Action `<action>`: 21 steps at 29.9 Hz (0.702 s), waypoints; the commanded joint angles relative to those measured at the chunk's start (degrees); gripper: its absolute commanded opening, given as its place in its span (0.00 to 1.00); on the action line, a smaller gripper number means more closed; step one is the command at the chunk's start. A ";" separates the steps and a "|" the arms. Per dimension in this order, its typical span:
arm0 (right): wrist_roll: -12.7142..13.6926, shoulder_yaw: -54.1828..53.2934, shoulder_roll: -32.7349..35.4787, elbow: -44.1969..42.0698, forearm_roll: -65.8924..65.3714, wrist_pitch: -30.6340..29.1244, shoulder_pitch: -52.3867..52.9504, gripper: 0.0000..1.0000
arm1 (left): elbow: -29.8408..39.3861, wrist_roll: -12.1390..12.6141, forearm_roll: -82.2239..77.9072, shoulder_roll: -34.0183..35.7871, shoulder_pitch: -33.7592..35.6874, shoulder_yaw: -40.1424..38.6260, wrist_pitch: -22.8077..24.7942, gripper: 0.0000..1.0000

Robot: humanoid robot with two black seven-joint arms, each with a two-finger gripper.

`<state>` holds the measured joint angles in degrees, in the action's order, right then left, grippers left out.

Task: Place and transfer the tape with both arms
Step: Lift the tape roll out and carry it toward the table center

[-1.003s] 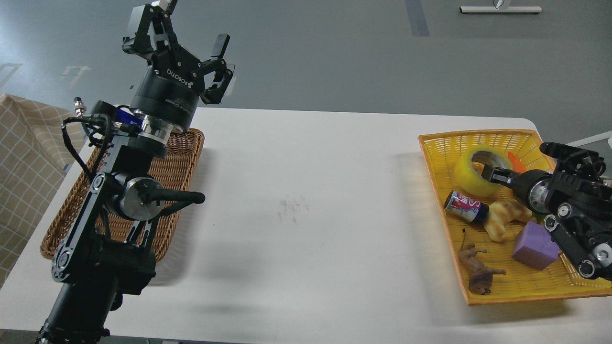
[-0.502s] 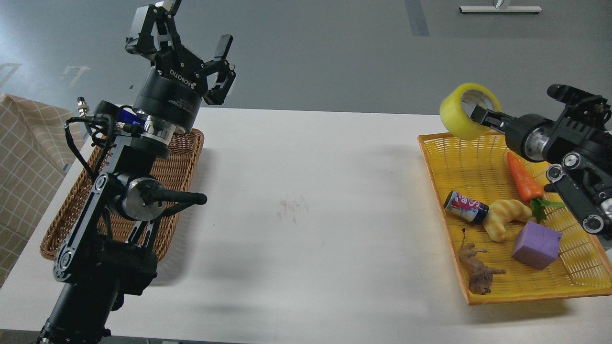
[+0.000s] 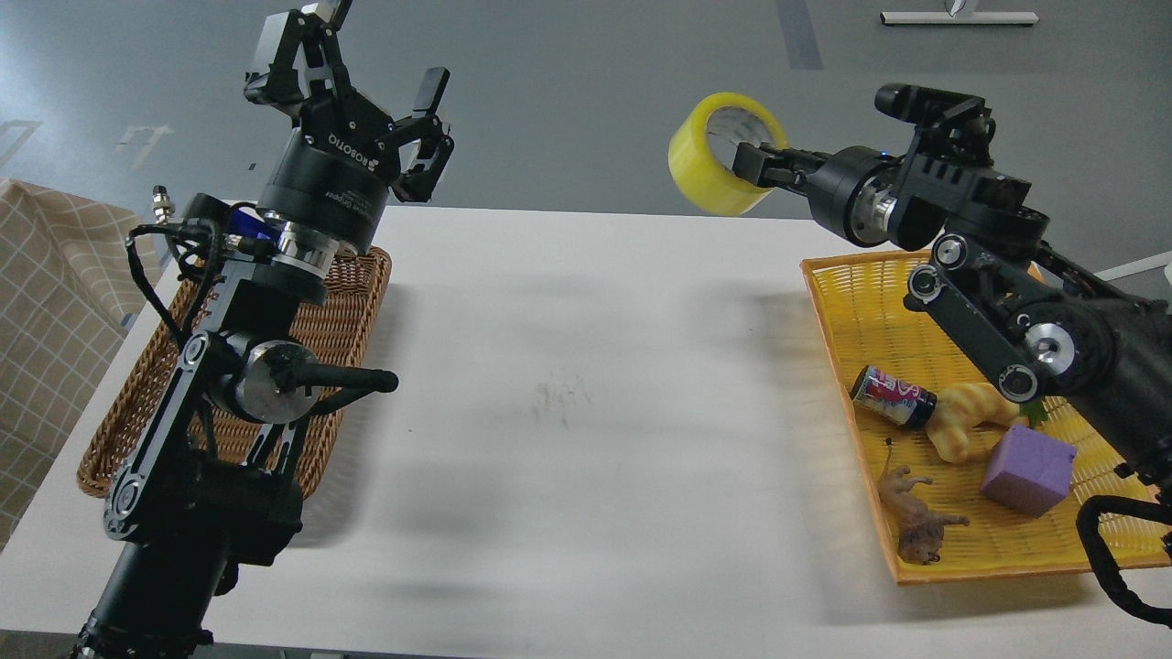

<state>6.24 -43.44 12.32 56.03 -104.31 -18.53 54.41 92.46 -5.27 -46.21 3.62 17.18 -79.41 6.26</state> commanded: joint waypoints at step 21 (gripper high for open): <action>0.09 10.83 -11.00 -0.74 -0.20 -0.10 0.97 0.00 | 0.18 -0.09 -0.11 0.16 -0.40 -0.48 -0.02 0.98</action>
<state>6.30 -32.79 1.19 55.13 -104.53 -18.56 57.33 92.64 -5.36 -46.32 3.85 16.79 -80.06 6.23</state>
